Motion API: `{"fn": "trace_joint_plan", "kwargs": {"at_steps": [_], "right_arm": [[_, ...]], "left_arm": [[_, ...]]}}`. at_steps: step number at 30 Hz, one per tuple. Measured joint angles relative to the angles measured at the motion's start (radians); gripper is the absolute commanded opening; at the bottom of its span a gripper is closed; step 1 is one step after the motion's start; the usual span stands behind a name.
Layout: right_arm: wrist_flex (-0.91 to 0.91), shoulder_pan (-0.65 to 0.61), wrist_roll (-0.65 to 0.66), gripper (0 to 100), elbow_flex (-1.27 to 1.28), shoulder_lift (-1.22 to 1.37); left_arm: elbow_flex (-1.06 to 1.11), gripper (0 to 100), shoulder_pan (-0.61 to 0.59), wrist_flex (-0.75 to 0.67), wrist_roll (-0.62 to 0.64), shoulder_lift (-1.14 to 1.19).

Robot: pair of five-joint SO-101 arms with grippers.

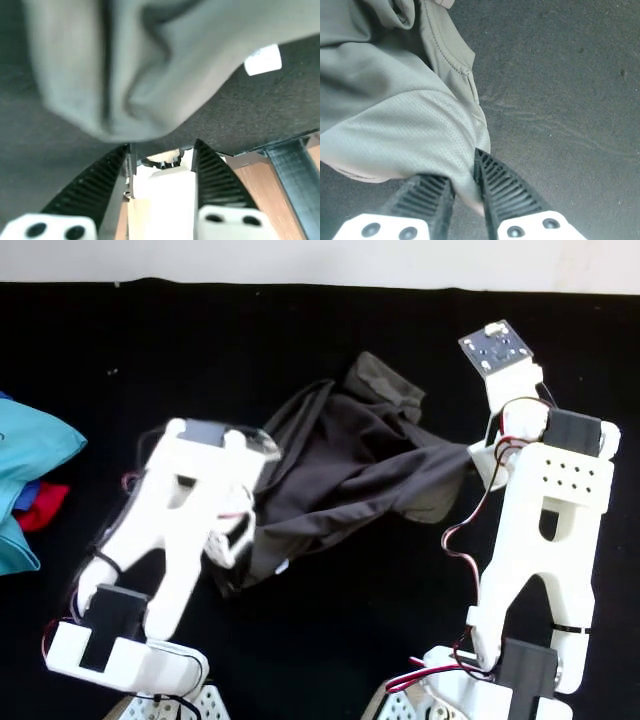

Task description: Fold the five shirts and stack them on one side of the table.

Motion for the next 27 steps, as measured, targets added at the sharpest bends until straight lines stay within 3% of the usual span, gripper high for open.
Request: {"fn": "trace_joint_plan", "kwargs": {"at_steps": [8, 15, 24, 27], "right_arm": [[0.009, 0.0, 0.0, 0.5, 0.0, 0.0], [0.014, 0.0, 0.0, 0.5, 0.0, 0.0], [0.014, 0.0, 0.0, 0.5, 0.0, 0.0], [0.017, 0.0, 0.0, 0.5, 0.0, 0.0]], "left_arm": [[0.152, 20, 0.066, -0.269, 0.104, 0.0], [0.186, 20, 0.005, -0.473, 0.158, 0.0], [0.133, 19, -0.002, -0.488, 0.161, 0.104], [0.074, 9, 0.005, -0.431, 0.161, 0.158]]}}
